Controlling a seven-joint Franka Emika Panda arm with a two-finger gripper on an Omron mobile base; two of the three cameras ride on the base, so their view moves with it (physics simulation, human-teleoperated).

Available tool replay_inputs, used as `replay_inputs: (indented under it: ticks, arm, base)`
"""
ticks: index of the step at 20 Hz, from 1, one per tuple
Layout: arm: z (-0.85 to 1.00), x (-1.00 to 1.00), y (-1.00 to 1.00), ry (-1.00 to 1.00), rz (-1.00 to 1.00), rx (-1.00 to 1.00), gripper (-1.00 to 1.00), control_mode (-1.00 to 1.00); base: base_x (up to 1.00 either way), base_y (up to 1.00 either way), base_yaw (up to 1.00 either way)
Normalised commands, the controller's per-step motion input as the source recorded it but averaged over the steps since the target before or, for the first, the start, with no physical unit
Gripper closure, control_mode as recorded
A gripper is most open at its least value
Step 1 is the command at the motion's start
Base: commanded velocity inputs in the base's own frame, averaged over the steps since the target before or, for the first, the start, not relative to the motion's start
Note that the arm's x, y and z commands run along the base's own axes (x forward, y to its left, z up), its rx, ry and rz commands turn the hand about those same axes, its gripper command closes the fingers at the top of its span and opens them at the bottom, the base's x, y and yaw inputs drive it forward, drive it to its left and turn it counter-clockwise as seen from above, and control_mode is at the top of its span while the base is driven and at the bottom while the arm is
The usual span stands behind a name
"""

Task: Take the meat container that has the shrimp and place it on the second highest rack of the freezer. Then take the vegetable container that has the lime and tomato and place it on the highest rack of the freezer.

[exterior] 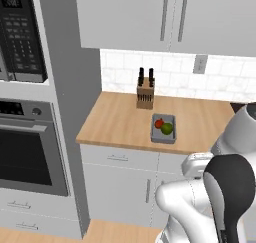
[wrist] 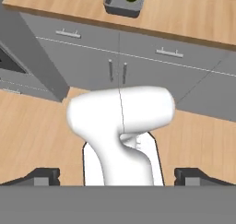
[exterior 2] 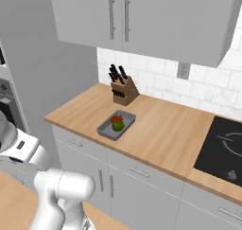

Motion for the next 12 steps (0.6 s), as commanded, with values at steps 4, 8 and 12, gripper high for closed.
replay_inputs:
  ticks: [4, 8, 12]
  arm:
    - [0.0, 0.12, -0.41, -0.1, -0.18, 0.33, -1.0, -1.0]
    - [0.01, 0.68, -0.53, 0.0, -0.34, 0.46, -1.0, -1.0]
    - [0.0, 0.84, -0.32, 0.05, -0.43, 0.3, -1.0, -1.0]
  base:
    - [0.0, 0.0, 0.0]
    - [0.0, 0.0, 0.0]
    - [0.0, 0.0, 0.0]
